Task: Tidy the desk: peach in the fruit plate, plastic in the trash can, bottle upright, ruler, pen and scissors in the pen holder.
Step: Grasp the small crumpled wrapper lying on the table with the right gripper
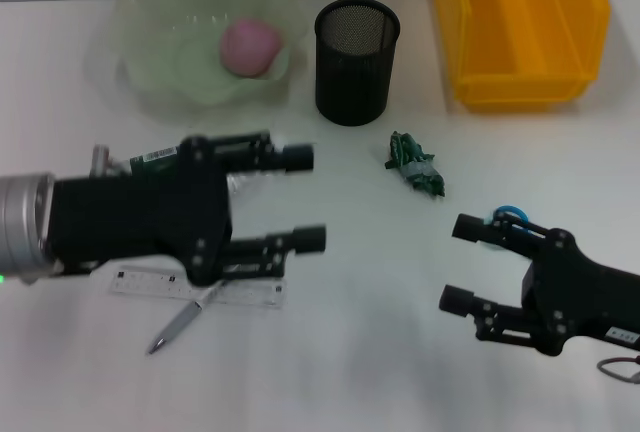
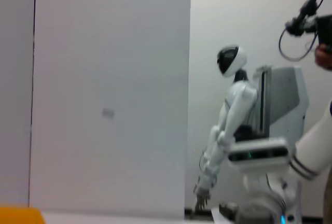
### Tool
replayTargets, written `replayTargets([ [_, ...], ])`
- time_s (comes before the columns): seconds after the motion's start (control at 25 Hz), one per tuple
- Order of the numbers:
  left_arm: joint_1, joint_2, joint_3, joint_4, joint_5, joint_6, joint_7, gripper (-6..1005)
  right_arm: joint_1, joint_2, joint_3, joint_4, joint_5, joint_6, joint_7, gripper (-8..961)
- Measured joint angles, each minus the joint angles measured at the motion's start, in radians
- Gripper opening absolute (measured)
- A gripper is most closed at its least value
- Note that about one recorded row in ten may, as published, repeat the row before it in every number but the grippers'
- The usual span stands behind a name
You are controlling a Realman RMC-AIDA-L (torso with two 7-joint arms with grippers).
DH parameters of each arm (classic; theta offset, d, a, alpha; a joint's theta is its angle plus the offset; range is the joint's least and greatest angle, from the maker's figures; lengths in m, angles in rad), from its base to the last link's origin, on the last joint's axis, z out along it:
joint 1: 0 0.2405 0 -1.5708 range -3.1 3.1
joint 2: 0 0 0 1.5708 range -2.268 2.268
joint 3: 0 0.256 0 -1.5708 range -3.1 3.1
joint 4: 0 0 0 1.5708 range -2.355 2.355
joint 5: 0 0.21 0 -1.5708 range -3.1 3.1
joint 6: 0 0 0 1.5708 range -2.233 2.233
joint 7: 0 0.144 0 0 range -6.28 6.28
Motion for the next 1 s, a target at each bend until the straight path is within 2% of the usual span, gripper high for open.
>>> replayTargets([
  [0.28, 0.015, -0.002, 0.002, -0.005, 0.126, -0.021, -0.003, 703, -0.005, 0.0, 0.002, -0.051, 0.0, -0.001, 0.053, 823],
  [0.36, 0.011, -0.002, 0.004, -0.007, 0.145, -0.03, -0.007, 703, -0.001, 0.001, 0.017, -0.104, 0.0, -0.008, 0.129, 823],
  [0.6, 0.006, -0.004, 0.007, -0.011, 0.16, -0.038, -0.005, 703, 0.043, 0.0, 0.041, -0.432, -0.007, 0.0, 0.637, 824],
  [0.84, 0.001, -0.006, 0.025, -0.013, 0.16, -0.046, -0.001, 703, 0.117, -0.001, -0.09, -0.841, -0.158, 0.051, 1.098, 821],
  [1.0, -0.002, -0.006, 0.054, -0.013, 0.16, -0.053, -0.001, 703, 0.21, -0.021, -0.15, -0.926, -0.274, 0.069, 1.302, 819],
])
